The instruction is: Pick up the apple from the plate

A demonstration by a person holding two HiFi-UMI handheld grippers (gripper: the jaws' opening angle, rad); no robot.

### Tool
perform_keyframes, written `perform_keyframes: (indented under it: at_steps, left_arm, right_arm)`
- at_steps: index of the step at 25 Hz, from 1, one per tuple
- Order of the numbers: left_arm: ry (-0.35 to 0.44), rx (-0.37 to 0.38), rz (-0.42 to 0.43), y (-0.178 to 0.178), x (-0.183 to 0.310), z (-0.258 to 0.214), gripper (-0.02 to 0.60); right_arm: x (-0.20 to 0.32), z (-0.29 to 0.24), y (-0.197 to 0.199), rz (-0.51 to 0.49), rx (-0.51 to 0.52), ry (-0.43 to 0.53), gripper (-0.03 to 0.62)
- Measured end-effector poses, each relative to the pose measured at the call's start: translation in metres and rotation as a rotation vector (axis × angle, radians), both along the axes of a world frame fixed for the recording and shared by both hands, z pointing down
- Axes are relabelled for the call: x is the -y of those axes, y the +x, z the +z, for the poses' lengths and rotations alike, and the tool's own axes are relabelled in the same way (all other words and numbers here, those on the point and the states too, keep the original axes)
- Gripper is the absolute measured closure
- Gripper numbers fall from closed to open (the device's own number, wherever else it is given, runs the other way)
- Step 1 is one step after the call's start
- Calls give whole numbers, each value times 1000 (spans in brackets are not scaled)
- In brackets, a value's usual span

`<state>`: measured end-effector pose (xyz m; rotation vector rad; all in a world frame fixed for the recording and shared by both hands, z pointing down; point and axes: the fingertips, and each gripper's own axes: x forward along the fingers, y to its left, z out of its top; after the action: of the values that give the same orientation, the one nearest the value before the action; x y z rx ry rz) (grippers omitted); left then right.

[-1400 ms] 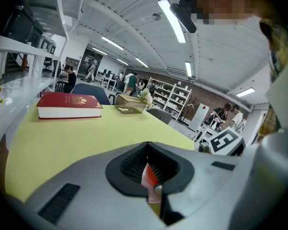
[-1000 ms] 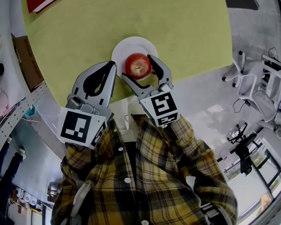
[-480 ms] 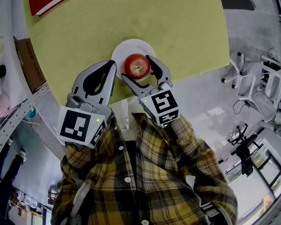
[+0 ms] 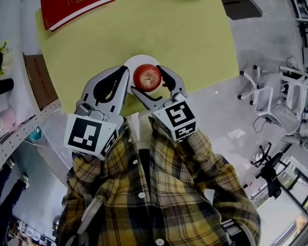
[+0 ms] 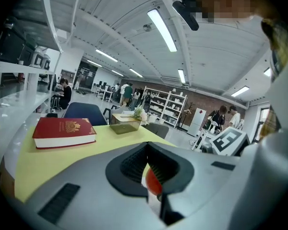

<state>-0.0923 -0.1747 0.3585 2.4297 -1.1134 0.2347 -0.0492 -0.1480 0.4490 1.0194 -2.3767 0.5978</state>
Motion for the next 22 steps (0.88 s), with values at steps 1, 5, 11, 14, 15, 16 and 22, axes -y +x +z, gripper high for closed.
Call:
perform_keyframes:
  at_steps: [1, 5, 11, 14, 15, 16, 22]
  left_arm:
    - [9, -1, 1, 1, 1, -5, 575]
    - [45, 2, 4, 3, 2, -27, 575]
    - [73, -1, 0, 6, -1, -51, 575]
    - [88, 5, -1, 8, -5, -60, 575]
    - [93, 8, -1, 8, -7, -64, 575]
    - [99, 12, -1, 8, -8, -67, 575]
    - [134, 27, -14, 9, -15, -84, 575]
  right_arm:
    - [1, -6, 0, -5, -2, 9, 206]
    - [-2, -32, 0, -26, 2, 31, 206]
    - [-7, -67, 4, -37, 29, 56, 206]
    - [-9, -87, 7, -39, 50, 70, 206]
    - [-10, -94, 7, -42, 55, 78, 206]
    - [-11, -101, 8, -46, 58, 86, 207]
    - [-15, -133, 9, -79, 80, 133, 206]
